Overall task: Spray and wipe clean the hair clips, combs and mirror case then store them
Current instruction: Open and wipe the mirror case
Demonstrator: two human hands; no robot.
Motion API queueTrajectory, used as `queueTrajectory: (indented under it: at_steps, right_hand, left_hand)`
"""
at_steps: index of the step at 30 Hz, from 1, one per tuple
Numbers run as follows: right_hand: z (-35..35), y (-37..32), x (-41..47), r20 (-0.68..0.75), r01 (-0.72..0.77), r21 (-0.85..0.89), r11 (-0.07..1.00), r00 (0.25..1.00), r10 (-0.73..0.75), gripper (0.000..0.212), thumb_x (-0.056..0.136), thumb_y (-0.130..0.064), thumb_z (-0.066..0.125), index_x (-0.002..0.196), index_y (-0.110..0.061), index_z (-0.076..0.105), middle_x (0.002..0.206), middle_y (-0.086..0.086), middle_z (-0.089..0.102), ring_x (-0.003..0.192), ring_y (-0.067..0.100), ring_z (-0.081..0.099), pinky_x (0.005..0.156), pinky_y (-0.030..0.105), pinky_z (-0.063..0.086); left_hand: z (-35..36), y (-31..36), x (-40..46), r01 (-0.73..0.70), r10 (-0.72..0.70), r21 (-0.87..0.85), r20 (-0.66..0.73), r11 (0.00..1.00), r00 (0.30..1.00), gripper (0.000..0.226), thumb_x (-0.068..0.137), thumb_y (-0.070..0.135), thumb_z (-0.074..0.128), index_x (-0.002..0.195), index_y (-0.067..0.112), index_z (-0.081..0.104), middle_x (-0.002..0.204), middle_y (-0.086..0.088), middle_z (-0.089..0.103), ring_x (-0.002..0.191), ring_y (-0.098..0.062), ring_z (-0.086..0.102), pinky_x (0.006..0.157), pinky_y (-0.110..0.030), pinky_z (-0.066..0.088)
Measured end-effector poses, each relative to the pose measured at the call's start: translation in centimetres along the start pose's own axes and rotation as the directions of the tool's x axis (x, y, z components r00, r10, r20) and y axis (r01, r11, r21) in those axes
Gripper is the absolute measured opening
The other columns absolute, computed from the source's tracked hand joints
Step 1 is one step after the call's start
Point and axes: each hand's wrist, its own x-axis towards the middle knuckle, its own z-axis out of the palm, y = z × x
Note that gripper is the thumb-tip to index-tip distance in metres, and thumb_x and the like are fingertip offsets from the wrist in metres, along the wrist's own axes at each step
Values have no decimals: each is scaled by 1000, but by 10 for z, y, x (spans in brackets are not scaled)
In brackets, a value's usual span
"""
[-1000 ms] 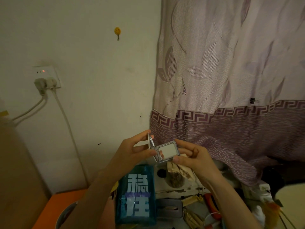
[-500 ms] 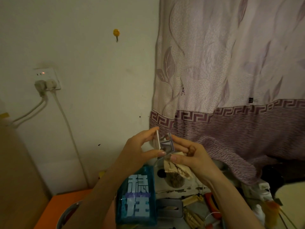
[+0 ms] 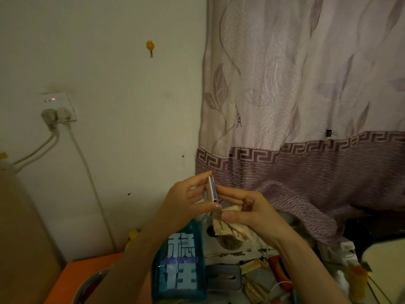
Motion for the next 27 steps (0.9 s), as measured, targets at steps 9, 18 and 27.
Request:
queueTrajectory:
  at_steps: [9,18,27]
  right_hand:
    - [5,-5,1,-16,25,24,999,1000,-25,59,73,8,66,125,-18,56,117,-6,68,113,11,62,82,22,54]
    - [5,-11,4,-89,84,49,995,993,-79,53,65,-4,70,116,-15,63,107,-5,72,107,9,65,78,19,54]
    - [13,-25,24,-407,237,-195,952,863,-298,34,57,-26,81,89,-24,73,88,4,75,86,27,70,76,37,58]
  left_hand:
    - [-5,-7,-9,32,-53,-260,-73,965,996,55,76,-8,68,121,22,56,123,-4,62,107,-23,65,91,-40,54]
    - [-14,-18,-13,14,-52,-387,-88,922,995,54,70,9,69,120,25,57,115,11,68,106,-26,66,82,-39,58]
    - [-13,-30,-15,38,-49,-587,-4,809,999,80,56,32,89,125,24,49,117,8,69,108,-20,66,77,-25,56]
